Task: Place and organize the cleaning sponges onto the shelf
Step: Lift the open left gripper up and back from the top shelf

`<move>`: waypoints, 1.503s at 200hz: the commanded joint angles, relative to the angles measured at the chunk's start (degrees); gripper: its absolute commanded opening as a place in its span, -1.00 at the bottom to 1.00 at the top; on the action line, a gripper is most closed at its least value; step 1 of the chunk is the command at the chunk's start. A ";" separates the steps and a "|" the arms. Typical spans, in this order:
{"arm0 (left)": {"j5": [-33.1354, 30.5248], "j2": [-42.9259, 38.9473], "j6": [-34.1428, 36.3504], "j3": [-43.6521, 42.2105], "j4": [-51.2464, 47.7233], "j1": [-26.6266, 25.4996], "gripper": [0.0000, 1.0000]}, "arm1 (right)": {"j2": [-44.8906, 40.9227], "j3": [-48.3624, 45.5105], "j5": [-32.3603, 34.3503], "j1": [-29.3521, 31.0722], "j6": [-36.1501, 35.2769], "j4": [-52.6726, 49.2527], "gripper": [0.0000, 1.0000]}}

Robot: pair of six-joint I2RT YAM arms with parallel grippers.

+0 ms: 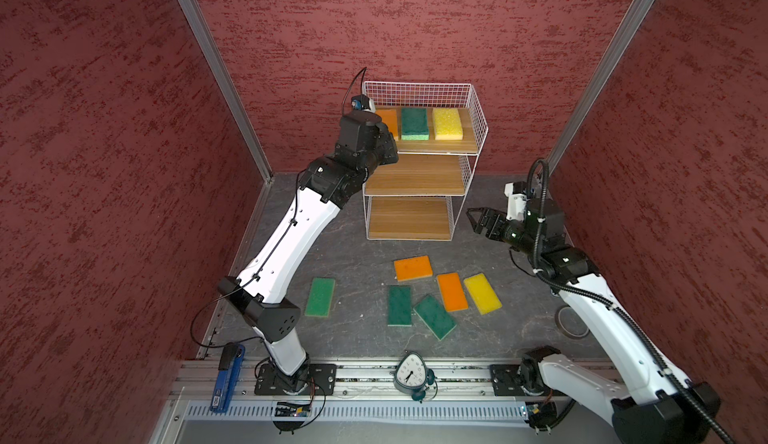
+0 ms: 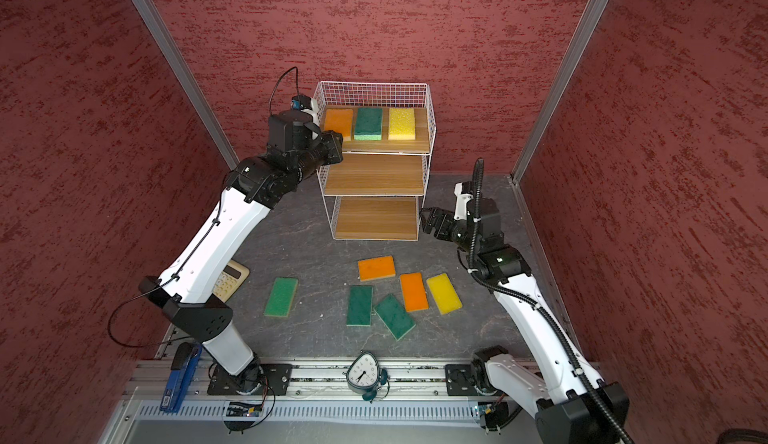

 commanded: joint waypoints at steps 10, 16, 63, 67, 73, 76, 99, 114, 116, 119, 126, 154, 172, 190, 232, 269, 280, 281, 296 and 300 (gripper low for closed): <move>0.71 2.14 0.07 1.82 -0.06 0.36 -0.39 | -0.95 -0.54 -0.04 0.40 -1.07 1.80 0.92; 0.67 2.39 0.15 2.10 -0.27 0.31 -0.40 | -0.95 -0.43 0.04 0.45 -1.08 1.80 0.92; -1.34 3.21 0.10 2.82 -1.28 0.35 -0.42 | -0.78 0.39 -0.03 0.45 -1.43 1.06 0.92; -1.50 3.17 0.08 2.86 -1.31 0.32 -0.42 | -0.77 0.39 -0.13 0.45 -1.43 1.13 0.92; -1.68 3.21 0.07 2.85 -1.36 0.30 -0.42 | -0.77 0.35 -0.21 0.42 -1.34 1.15 0.92; -1.81 3.20 0.07 2.82 -1.39 0.30 -0.42 | -0.77 0.34 -0.22 0.39 -1.29 1.17 0.92; -2.58 3.21 0.07 2.86 -1.28 0.39 -0.43 | -0.77 0.31 -0.32 0.43 -1.16 1.14 0.92; -2.61 3.33 0.04 2.95 -1.25 0.67 -0.42 | -0.87 0.16 -0.32 0.45 -1.17 1.10 0.92; -2.59 3.38 -0.04 2.91 -1.21 0.72 -0.42 | -0.91 0.16 -0.32 0.47 -1.19 1.03 0.92; -2.63 3.39 -0.09 2.90 -1.20 0.66 -0.42 | -0.94 0.16 -0.27 0.45 -1.13 1.05 0.92; -2.67 3.46 -0.18 2.90 -1.23 0.75 -0.42 | -0.95 0.08 -0.31 0.45 -1.16 0.97 0.92; -3.29 3.55 -0.54 2.55 -0.94 0.96 -0.42 | -1.12 0.03 -0.22 0.44 -1.21 0.77 0.92; -3.29 3.83 -0.79 2.63 -0.94 1.04 -0.43 | -1.21 -0.10 -0.13 0.50 -1.28 0.70 0.92; -3.60 3.92 -1.23 2.38 -0.96 1.18 -0.43 | -1.30 -0.14 -0.10 0.45 -1.25 0.61 0.92; -3.39 4.17 -1.58 2.24 -0.70 1.68 -0.43 | -1.39 -0.32 0.26 0.45 -1.53 0.27 0.92; -1.91 4.75 -2.03 2.29 -0.61 1.99 -0.43 | -1.70 -0.32 0.48 0.41 -1.43 0.08 0.92; -1.41 4.93 -2.20 2.38 -0.70 2.02 -0.43 | -1.82 -0.32 0.59 0.45 -1.43 0.01 0.92; -1.38 4.91 -2.25 2.38 -0.69 1.99 -0.43 | -1.83 -0.30 0.58 0.45 -1.43 0.01 0.92; -1.00 5.02 -2.30 2.29 -0.64 1.92 -0.43 | -1.92 -0.36 0.65 0.45 -1.43 -0.08 0.92; -1.00 5.00 -2.38 2.29 -0.71 1.89 -0.43 | -1.95 -0.36 0.70 0.45 -1.43 -0.15 0.92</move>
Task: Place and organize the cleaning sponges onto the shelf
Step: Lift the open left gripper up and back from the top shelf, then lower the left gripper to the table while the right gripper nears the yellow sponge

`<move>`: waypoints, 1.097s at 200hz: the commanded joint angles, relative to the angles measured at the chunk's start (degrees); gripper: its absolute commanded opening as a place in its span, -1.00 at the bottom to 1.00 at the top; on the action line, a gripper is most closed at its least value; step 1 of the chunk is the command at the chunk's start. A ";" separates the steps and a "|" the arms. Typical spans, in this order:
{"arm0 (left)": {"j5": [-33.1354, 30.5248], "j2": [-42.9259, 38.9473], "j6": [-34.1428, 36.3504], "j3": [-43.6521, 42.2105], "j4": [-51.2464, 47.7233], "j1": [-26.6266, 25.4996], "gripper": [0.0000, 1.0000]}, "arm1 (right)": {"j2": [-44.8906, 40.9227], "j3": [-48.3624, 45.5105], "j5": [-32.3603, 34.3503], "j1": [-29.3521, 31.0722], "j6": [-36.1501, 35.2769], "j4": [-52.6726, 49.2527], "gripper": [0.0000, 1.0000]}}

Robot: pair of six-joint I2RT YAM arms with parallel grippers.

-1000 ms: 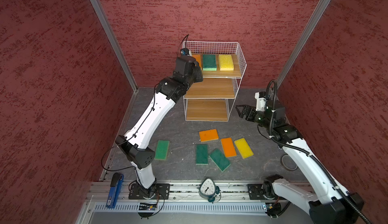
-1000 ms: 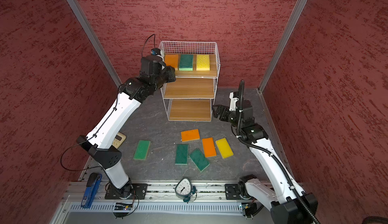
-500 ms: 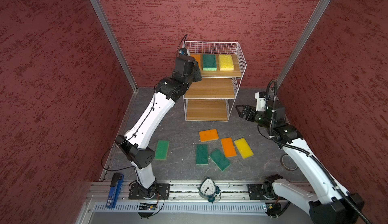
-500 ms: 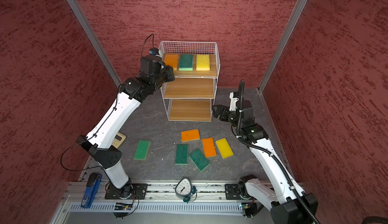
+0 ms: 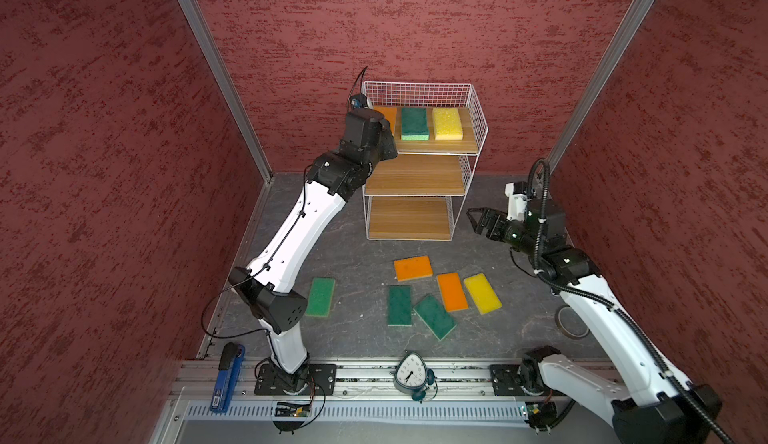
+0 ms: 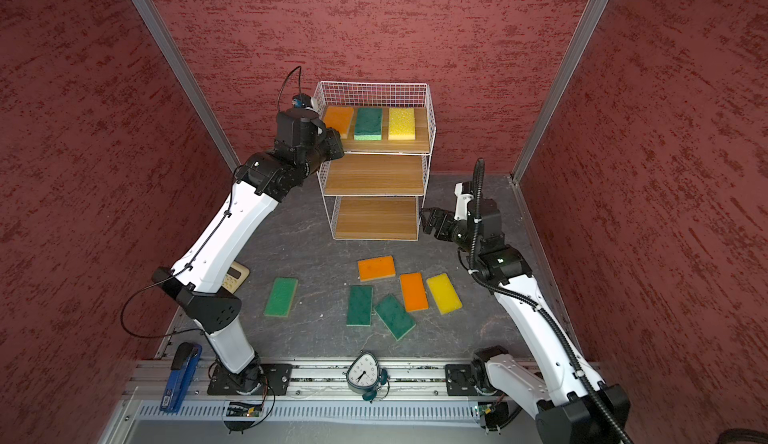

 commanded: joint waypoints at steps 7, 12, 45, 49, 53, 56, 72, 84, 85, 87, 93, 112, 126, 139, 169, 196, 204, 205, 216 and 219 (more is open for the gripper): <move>1.49 1.92 -0.91 0.41 -1.08 0.35 -0.43 | -1.37 -0.27 0.72 0.49 -0.97 0.01 0.92; 1.48 1.84 -0.97 0.26 -1.03 0.33 -0.43 | -1.35 -0.22 0.72 0.45 -0.97 0.00 0.92; 2.75 1.24 -0.92 -0.64 -0.77 0.37 -0.44 | -1.36 -0.21 0.90 0.46 -0.80 -0.08 0.92; 2.87 1.11 -0.98 -0.66 -0.76 0.36 -0.44 | -1.37 -0.15 0.89 0.45 -0.79 -0.08 0.92; 2.97 1.04 -1.05 -0.82 -0.76 0.37 -0.44 | -1.37 -0.19 0.89 0.45 -0.80 -0.08 0.92; 3.11 0.99 -1.15 -0.97 -0.76 0.36 -0.44 | -1.37 -0.19 0.83 0.45 -0.77 -0.08 0.92; 3.22 0.30 -1.16 -1.83 -0.21 0.35 -0.44 | -1.46 -0.08 0.72 0.45 -0.62 -0.13 0.92; 3.34 -0.47 -1.17 -2.94 0.42 0.33 -0.44 | -1.54 -0.10 0.72 0.42 -0.56 -0.17 0.92; 3.34 -0.54 -1.17 -3.02 0.45 0.35 -0.44 | -1.55 -0.10 0.72 0.43 -0.55 -0.17 0.92; 3.34 -0.68 -1.16 -3.15 0.53 0.37 -0.44 | -1.55 -0.10 0.72 0.44 -0.53 -0.19 0.92; 3.29 -0.94 -1.16 -3.48 0.56 0.37 -0.44 | -1.61 -0.06 0.80 0.45 -0.53 -0.17 0.92; 3.59 -2.18 -1.16 -4.52 0.77 0.31 -0.43 | -1.60 -0.01 0.98 0.46 -0.55 -0.56 0.92; 3.81 -3.59 -1.00 -5.76 1.21 0.15 -0.43 | -1.63 0.06 1.48 0.48 -0.68 -0.85 0.92; 3.61 -4.87 -1.07 -6.85 1.00 0.02 -0.42 | -1.71 0.17 2.09 0.50 -0.92 -1.20 0.92; 3.76 -8.05 -0.17 -9.67 1.97 -0.21 -0.36 | -1.72 0.82 3.41 0.52 -1.41 -2.17 0.92; 5.06 -10.43 0.93 -11.96 3.24 -0.22 -0.32 | -1.81 1.30 4.05 0.46 -1.42 -2.79 0.92; 5.29 -11.12 1.14 -12.43 3.27 -0.20 -0.32 | -1.89 1.41 4.22 0.47 -1.43 -2.89 0.92; 5.37 -11.23 1.13 -12.51 3.23 -0.22 -0.32 | -1.90 1.40 4.27 0.46 -1.42 -2.94 0.92; 5.29 -12.32 1.03 -13.41 3.23 -0.33 -0.31 | -1.99 1.52 4.65 0.43 -1.28 -3.20 0.92; 5.42 -12.67 0.99 -13.68 3.26 -0.33 -0.31 | -2.06 1.48 4.79 0.44 -1.24 -3.24 0.92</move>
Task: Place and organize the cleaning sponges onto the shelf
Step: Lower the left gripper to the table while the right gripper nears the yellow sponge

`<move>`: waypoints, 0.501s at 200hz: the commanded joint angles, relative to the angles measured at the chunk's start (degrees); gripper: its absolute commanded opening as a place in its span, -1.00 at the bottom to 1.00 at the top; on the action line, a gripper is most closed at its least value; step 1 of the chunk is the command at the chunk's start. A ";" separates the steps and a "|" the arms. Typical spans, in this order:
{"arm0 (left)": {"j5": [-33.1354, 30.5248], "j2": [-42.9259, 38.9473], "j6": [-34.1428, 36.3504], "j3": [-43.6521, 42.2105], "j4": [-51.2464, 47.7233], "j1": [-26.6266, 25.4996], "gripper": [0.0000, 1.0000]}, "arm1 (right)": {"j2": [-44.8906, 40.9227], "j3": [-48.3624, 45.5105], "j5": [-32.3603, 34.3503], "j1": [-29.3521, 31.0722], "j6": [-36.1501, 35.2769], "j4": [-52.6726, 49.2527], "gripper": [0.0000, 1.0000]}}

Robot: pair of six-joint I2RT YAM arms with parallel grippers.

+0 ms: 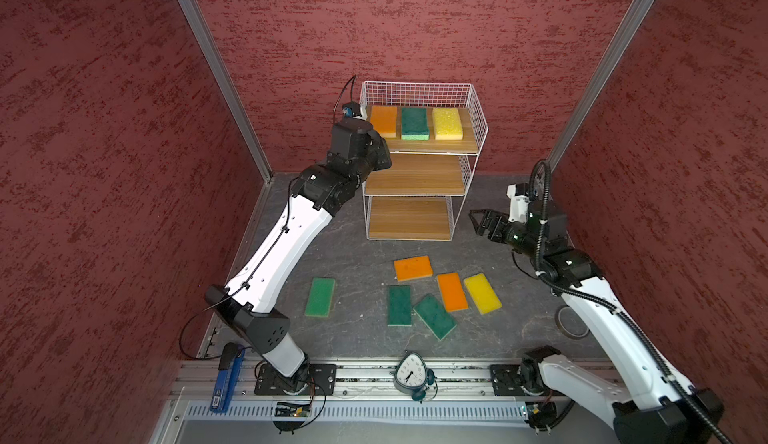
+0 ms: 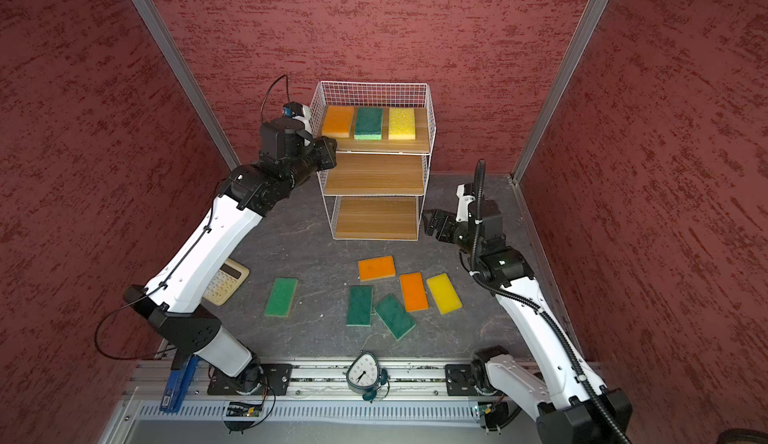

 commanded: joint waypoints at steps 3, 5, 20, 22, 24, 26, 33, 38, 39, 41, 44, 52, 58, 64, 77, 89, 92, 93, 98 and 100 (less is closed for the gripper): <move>1.27 -2.88 1.06 -1.71 -0.03 -0.22 -0.31 | -1.35 1.49 2.24 0.40 -0.77 -1.16 0.92; 1.28 -3.11 1.06 -1.88 -0.07 -0.20 -0.30 | -1.35 1.44 2.32 0.43 -0.76 -1.21 0.92; 1.23 -5.15 1.01 -3.93 -0.68 -0.29 -0.28 | -1.36 1.31 2.92 0.45 -0.57 -1.84 0.92; 1.18 -5.48 0.91 -4.26 -0.74 -0.31 -0.27 | -1.35 1.30 3.04 0.47 -0.47 -2.02 0.92; 1.15 -5.78 0.89 -4.54 -0.82 -0.31 -0.27 | -1.35 1.26 3.18 0.45 -0.40 -2.18 0.92; 1.14 -6.03 0.84 -4.92 -0.93 -0.33 -0.27 | -1.35 1.25 3.35 0.45 -0.34 -2.39 0.92; 1.05 -7.21 0.66 -6.16 -1.40 -0.40 -0.25 | -1.20 1.21 3.91 0.46 -0.01 -3.18 0.92; 1.05 -8.12 0.62 -7.30 -1.55 -0.46 -0.24 | -1.10 1.22 4.40 0.47 0.34 -3.98 0.92; 1.05 -8.30 0.62 -7.52 -1.57 -0.47 -0.24 | -1.05 1.22 4.53 0.46 0.42 -4.11 0.92; 1.07 -8.51 0.57 -8.02 -1.69 -0.53 -0.23 | -1.01 1.24 4.68 0.43 0.59 -4.46 0.93; 1.06 -9.15 0.53 -8.69 -1.75 -0.50 -0.23 | -0.94 1.22 4.93 0.44 0.72 -4.88 0.92; 1.05 -10.72 0.28 -11.05 -1.96 -0.58 -0.21 | -0.67 1.08 5.38 0.45 1.17 -6.28 0.92; 1.05 -11.96 -0.03 -12.81 -2.15 -0.70 -0.19 | -0.48 0.92 5.66 0.41 1.39 -7.42 0.92; 1.14 -13.08 -0.25 -14.67 -2.25 -0.74 -0.18 | -0.39 0.59 6.08 0.45 1.59 -8.43 0.92; 1.15 -15.65 -0.73 -18.64 -2.52 -0.96 -0.14 | -0.32 -0.32 7.26 0.49 2.14 -10.48 0.93; 0.88 -17.48 -1.51 -21.82 -3.12 -1.06 -0.11 | -0.43 -1.27 8.28 0.45 2.62 -12.09 0.93; 0.87 -17.87 -1.69 -22.69 -3.27 -1.10 -0.09 | -0.46 -1.59 8.49 0.43 2.75 -12.34 0.93; 0.87 -18.02 -1.77 -22.95 -3.30 -1.14 -0.09 | -0.46 -1.68 8.51 0.44 2.81 -12.47 0.93; 0.88 -18.58 -2.09 -24.19 -3.48 -1.12 -0.06 | -0.47 -2.12 8.68 0.44 3.08 -12.97 0.93; 0.88 -18.77 -2.15 -24.71 -3.55 -1.17 -0.06 | -0.47 -2.30 8.70 0.42 3.19 -13.11 0.93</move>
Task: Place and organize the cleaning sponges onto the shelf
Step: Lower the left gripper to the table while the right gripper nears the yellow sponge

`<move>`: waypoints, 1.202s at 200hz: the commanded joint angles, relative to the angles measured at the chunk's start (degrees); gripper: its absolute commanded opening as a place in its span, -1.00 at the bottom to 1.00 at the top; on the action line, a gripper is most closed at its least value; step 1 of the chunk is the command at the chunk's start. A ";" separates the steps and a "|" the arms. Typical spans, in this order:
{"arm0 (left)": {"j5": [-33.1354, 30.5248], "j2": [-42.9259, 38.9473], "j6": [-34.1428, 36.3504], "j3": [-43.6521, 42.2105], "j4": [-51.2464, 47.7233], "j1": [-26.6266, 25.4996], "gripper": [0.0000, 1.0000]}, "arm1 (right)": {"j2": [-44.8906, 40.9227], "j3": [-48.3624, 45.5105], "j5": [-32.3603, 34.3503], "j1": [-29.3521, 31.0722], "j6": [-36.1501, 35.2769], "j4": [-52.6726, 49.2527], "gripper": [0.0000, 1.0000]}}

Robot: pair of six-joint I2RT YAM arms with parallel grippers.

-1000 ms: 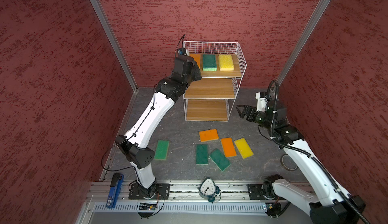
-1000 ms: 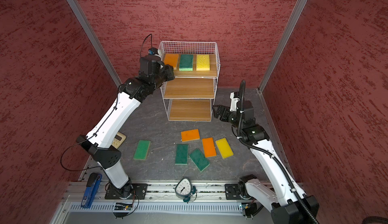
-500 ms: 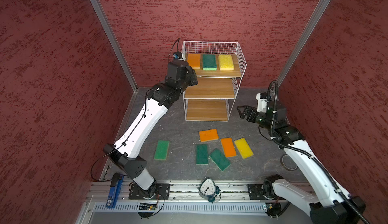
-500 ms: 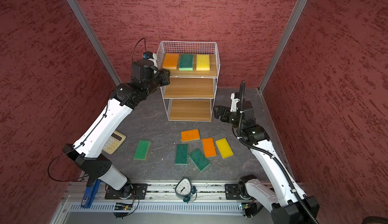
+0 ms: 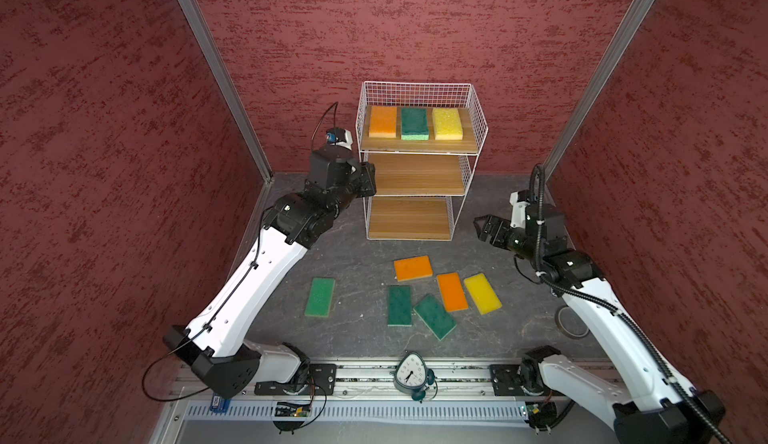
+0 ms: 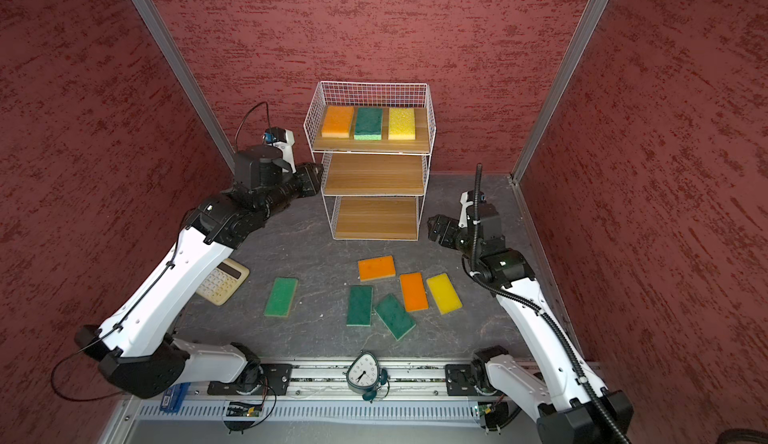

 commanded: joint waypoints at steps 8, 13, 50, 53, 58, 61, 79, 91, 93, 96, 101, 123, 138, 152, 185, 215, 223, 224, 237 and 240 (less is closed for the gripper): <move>0.00 -2.91 -1.98 -6.65 -2.28 -0.47 -0.02 | -0.15 -2.69 3.61 0.45 2.11 -5.44 0.94; 0.04 -3.24 -2.21 -7.80 -2.59 -0.55 -0.01 | -0.15 -3.19 3.50 0.38 2.41 -5.65 0.94; -0.37 -4.13 -4.08 -14.90 -5.49 -1.10 0.15 | 0.38 -6.86 3.34 0.45 4.85 -7.73 0.94; -0.54 -4.20 -4.27 -15.45 -5.66 -1.21 0.17 | 0.40 -7.06 3.47 0.45 5.16 -7.99 0.94; -0.77 -4.45 -4.66 -16.40 -5.78 -1.38 0.18 | 0.47 -7.43 3.60 0.45 5.60 -8.30 0.94; -0.85 -4.65 -4.85 -17.07 -5.72 -1.43 0.20 | 0.39 -7.69 3.57 0.46 5.80 -8.40 0.94; -0.67 -6.16 -6.38 -21.44 -4.77 -1.41 0.25 | 0.38 -9.32 3.24 0.45 6.71 -8.34 0.94; -0.41 -7.00 -7.09 -23.86 -3.92 -1.30 0.28 | 1.04 -10.24 2.68 0.51 6.98 -8.33 0.95; -0.34 -7.07 -7.20 -24.17 -3.76 -1.25 0.28 | 1.21 -10.41 2.66 0.48 7.07 -8.44 0.95; -0.29 -7.16 -7.41 -24.66 -3.70 -1.21 0.29 | 1.48 -10.62 2.65 0.46 7.28 -8.57 0.94; 0.03 -7.25 -7.66 -25.39 -3.46 -1.05 0.30 | 1.95 -10.97 2.65 0.53 7.56 -8.80 0.94; 1.50 -6.91 -8.44 -27.50 -2.74 -0.51 0.32 | 3.44 -12.71 2.39 0.53 9.03 -9.82 0.94; 2.14 -6.28 -8.52 -28.23 -2.54 -0.38 0.34 | 3.23 -14.16 2.60 0.56 10.19 -10.18 0.94; 2.54 -5.58 -8.52 -28.76 -2.56 -0.25 0.35 | 2.85 -15.26 3.42 0.70 11.29 -10.71 0.94; 3.76 -4.58 -8.75 -29.95 -2.35 -0.27 0.37 | 3.45 -17.25 3.75 1.23 13.22 -12.55 0.94; 4.31 -4.87 -9.26 -31.12 -2.31 -0.29 0.38 | 3.71 -20.31 1.69 1.42 14.89 -12.68 0.94; 4.31 -5.21 -9.57 -31.49 -2.35 -0.25 0.38 | 3.72 -20.93 1.60 1.45 15.09 -12.66 0.94; 4.35 -5.24 -9.62 -31.59 -2.35 -0.27 0.38 | 3.72 -21.00 1.60 1.48 15.10 -12.65 0.94; 4.32 -6.00 -10.14 -32.50 -1.93 -0.24 0.39 | 3.81 -21.33 1.68 1.50 14.81 -12.07 0.94; 4.40 -6.13 -10.18 -32.73 -1.80 -0.19 0.39 | 3.89 -21.27 1.68 1.46 14.69 -11.91 0.94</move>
